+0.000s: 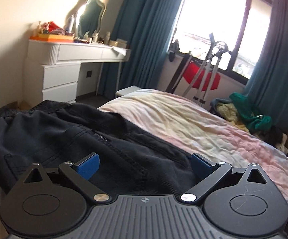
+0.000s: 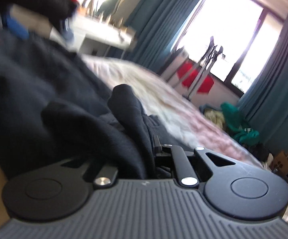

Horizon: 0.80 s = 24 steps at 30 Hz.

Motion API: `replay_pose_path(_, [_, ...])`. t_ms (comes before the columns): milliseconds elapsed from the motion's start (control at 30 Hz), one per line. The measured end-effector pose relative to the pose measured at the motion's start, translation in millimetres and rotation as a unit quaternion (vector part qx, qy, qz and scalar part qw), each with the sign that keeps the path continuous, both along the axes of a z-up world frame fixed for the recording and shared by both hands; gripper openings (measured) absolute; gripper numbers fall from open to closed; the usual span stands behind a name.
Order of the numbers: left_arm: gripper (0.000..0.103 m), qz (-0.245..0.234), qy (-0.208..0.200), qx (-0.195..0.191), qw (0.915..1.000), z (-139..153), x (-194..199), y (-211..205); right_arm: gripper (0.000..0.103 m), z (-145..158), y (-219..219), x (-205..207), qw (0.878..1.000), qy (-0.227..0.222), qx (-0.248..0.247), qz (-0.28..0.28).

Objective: Fold clothes

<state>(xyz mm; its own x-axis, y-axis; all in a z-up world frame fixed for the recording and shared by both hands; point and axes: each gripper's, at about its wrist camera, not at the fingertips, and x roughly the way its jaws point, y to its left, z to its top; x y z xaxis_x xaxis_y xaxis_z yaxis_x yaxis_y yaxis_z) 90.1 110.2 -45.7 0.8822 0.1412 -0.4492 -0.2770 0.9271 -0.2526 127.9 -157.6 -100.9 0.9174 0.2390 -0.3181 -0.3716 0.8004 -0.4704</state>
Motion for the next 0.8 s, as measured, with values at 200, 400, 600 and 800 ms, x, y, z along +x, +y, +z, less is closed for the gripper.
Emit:
replay_pose_path(200, [0.099, -0.014, -0.008, 0.009, 0.9998, -1, 0, -4, 0.011, -16, 15, 0, 0.997, 0.061, 0.015, 0.035])
replay_pose_path(400, [0.099, -0.045, -0.008, 0.012, 0.9989, -6, 4, -11, 0.048, 0, 2, -2, 0.983, 0.135, 0.1, 0.071])
replay_pose_path(600, [0.099, -0.077, -0.019, 0.026, 0.9965, -6, 2, -20, 0.058, 45, -40, -13, 0.95, 0.215, 0.219, 0.049])
replay_pose_path(800, [0.1, -0.121, -0.005, 0.112, 0.9863, -13, -2, -53, 0.058, 77, -114, -29, 0.942, 0.115, 0.304, -0.08])
